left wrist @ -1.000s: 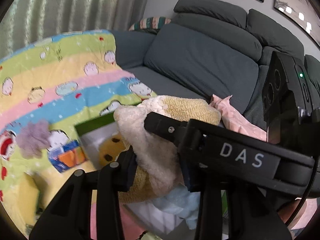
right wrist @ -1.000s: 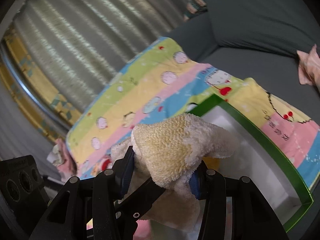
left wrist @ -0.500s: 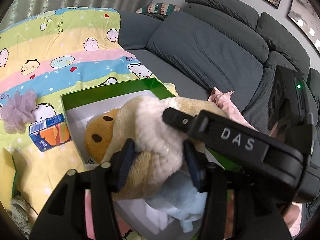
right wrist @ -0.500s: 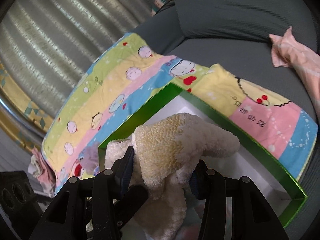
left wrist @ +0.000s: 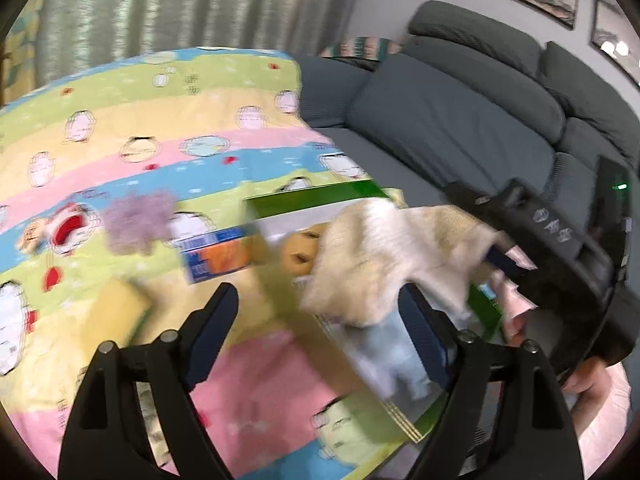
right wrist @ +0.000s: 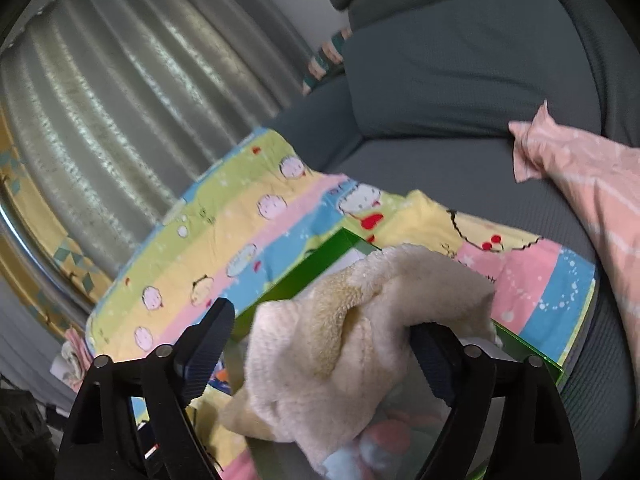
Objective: Organize soft objects
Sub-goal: 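Carry the cream cloth in the right gripper into the box and release, then move the right gripper back over the quilt to the yellow sponge, then grasp the yellow sponge with the right gripper and lift it, then carry the yellow sponge in the right gripper into the box and release, then move the right gripper back and grasp the grey-green plush on the quilt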
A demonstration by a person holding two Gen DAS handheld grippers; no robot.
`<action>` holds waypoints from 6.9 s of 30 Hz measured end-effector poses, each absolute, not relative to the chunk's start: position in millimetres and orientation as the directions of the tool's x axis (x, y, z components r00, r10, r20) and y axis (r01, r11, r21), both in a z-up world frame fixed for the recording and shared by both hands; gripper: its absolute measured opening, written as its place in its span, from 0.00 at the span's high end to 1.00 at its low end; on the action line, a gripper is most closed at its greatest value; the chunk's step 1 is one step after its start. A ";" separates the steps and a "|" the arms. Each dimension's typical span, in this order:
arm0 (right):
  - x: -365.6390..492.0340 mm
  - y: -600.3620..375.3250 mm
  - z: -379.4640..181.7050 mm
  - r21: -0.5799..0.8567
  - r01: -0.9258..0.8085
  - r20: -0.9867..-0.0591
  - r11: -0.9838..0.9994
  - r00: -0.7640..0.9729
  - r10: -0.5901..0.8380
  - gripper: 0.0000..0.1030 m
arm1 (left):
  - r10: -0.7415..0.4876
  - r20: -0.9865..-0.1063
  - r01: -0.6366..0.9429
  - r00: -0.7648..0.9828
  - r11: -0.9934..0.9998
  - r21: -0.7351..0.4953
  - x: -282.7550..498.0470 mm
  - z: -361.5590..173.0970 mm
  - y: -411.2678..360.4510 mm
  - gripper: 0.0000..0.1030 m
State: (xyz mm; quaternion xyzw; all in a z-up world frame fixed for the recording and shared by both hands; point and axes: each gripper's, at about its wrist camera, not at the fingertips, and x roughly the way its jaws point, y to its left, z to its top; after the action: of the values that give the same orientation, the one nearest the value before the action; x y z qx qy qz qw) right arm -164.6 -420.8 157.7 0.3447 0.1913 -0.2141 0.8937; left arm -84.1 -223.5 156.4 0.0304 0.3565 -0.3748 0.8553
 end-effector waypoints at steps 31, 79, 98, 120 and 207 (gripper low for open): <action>-126.3 -309.8 181.1 0.159 0.546 -0.530 0.823 0.750 -0.395 0.09 | -0.340 -0.730 0.260 0.592 0.939 -0.227 -52.3 87.0 -21.5 0.16; 7.5 -181.6 96.0 0.263 0.245 -0.783 0.933 0.619 0.059 0.34 | -0.319 -0.756 0.142 0.572 0.946 -0.292 -42.5 78.9 40.6 0.16; -22.1 -118.1 126.5 0.555 -0.100 -0.514 0.826 0.740 0.435 0.71 | -0.223 -0.756 -0.073 0.616 0.939 -0.337 -49.0 74.9 115.3 0.16; 23.7 -66.1 87.2 0.473 -0.145 -0.730 0.869 0.488 0.478 0.24 | -0.346 -0.797 -0.035 0.495 0.909 -0.416 -51.7 45.7 110.2 0.19; -113.0 -406.5 150.5 0.616 0.391 -0.478 0.684 0.875 -0.069 0.19 | -0.514 -0.643 0.473 0.568 0.843 -0.255 -49.5 145.4 -155.2 0.17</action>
State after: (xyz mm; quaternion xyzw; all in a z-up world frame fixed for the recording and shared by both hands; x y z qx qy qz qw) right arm -113.0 -406.5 150.5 0.3761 0.2138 -0.1288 0.8923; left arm -49.5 -155.2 145.4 -0.0270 0.3721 -0.2788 0.8849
